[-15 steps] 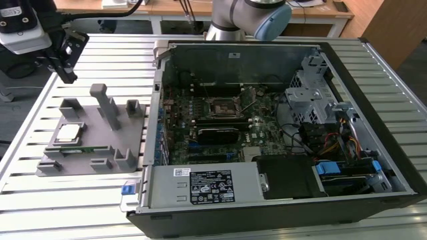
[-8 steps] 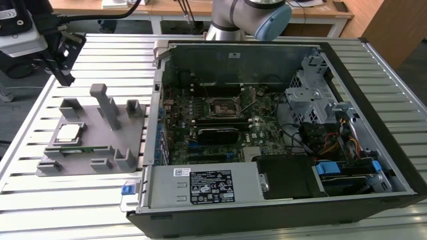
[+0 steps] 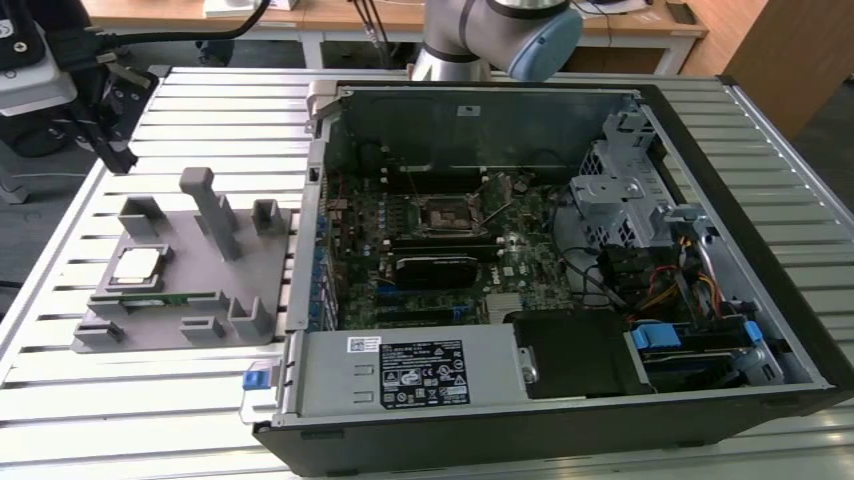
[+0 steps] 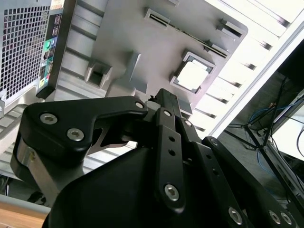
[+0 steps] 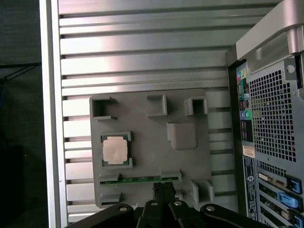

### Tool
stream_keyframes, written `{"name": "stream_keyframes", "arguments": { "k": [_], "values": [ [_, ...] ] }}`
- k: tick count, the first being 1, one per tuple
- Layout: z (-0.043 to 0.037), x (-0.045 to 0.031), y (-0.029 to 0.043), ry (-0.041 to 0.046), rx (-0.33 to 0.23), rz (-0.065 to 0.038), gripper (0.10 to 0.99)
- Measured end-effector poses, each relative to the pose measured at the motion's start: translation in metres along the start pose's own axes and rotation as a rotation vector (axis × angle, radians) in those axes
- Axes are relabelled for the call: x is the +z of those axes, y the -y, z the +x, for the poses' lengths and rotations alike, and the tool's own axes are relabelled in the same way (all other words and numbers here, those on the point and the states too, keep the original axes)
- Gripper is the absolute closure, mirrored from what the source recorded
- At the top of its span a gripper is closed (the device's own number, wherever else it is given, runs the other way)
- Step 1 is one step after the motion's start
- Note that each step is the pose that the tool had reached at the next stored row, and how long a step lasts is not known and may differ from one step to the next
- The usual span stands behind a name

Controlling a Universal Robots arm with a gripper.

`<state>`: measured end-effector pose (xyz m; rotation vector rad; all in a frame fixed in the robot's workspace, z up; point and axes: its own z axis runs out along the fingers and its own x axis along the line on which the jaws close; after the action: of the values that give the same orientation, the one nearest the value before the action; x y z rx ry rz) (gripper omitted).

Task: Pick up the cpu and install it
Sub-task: 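Reach for the cpu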

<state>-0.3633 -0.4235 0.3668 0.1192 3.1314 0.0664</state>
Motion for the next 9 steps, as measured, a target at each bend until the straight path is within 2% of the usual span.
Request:
{"name": "stream_keyframes", "arguments": {
  "k": [9],
  "values": [
    [0.0153,0.0011,-0.0003,-0.0003,0.0,0.0,0.98]
  ]
}}
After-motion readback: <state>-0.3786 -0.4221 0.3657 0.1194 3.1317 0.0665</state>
